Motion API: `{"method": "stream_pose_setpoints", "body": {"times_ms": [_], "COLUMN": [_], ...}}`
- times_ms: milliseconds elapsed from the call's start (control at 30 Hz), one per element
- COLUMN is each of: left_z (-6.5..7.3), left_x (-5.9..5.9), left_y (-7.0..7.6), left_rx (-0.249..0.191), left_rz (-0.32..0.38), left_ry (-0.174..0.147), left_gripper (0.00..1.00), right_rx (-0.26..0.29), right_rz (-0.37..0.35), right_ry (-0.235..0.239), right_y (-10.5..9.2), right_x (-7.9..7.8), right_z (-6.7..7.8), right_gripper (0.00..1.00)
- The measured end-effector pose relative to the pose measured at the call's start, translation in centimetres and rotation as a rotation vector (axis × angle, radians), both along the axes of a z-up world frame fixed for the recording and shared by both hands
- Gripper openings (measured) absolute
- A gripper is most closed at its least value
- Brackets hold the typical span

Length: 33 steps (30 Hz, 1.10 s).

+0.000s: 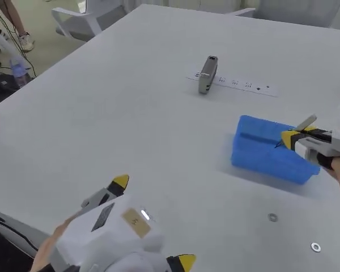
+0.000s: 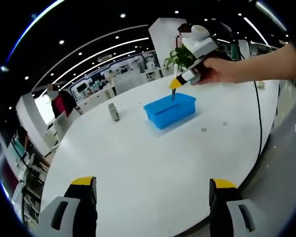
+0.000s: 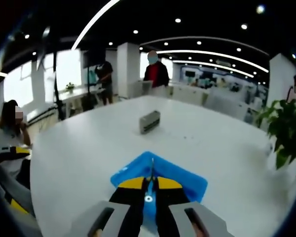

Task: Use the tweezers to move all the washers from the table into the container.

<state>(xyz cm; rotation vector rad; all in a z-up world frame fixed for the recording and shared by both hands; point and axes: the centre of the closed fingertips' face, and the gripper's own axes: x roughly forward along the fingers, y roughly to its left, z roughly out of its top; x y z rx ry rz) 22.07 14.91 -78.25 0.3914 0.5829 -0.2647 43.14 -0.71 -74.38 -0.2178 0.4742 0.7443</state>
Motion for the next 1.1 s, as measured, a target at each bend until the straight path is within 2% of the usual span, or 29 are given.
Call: {"method": "stream_pose_setpoints", "body": {"times_ms": [167,300,400,600,700,967,1100], "left_z": [-0.1,-0.2,-0.3,-0.4,-0.7,-0.7,-0.9], "left_x": [-0.1,-0.1,-0.2,-0.2,-0.4,-0.4,-0.4], "left_y": [-0.2,-0.3,-0.4,-0.7,-0.8,-0.8,-0.8], "left_rx": [0.005,0.009,0.009,0.004,0.015,0.020,0.027], "left_rz": [-0.012,-0.019,-0.026,-0.034,-0.044,-0.047,-0.047], "left_ry": [0.003,0.008,0.017,0.022,0.035,0.038,0.044], "left_gripper": [0.96,0.96,0.96,0.97,0.96,0.95,0.94], "right_rx": [-0.001,0.019,-0.009,-0.010,-0.009,0.006,-0.012], "right_rz": [0.007,0.015,0.037,0.036,0.029,0.013,0.015], "right_ry": [-0.020,-0.001,0.011,0.056,0.093,0.144,0.154], "right_y": [-0.4,-0.6,-0.9,-1.2,-1.6,-1.9,-1.9], "right_x": [-1.7,-3.6,-5.0,-7.0,-7.9,-9.0,-9.2], "right_z": [0.8,0.9,0.1,-1.8,-3.0,-4.6,-5.3], "right_gripper": [0.04,0.04,0.04,0.04,0.04,0.04,0.04]}}
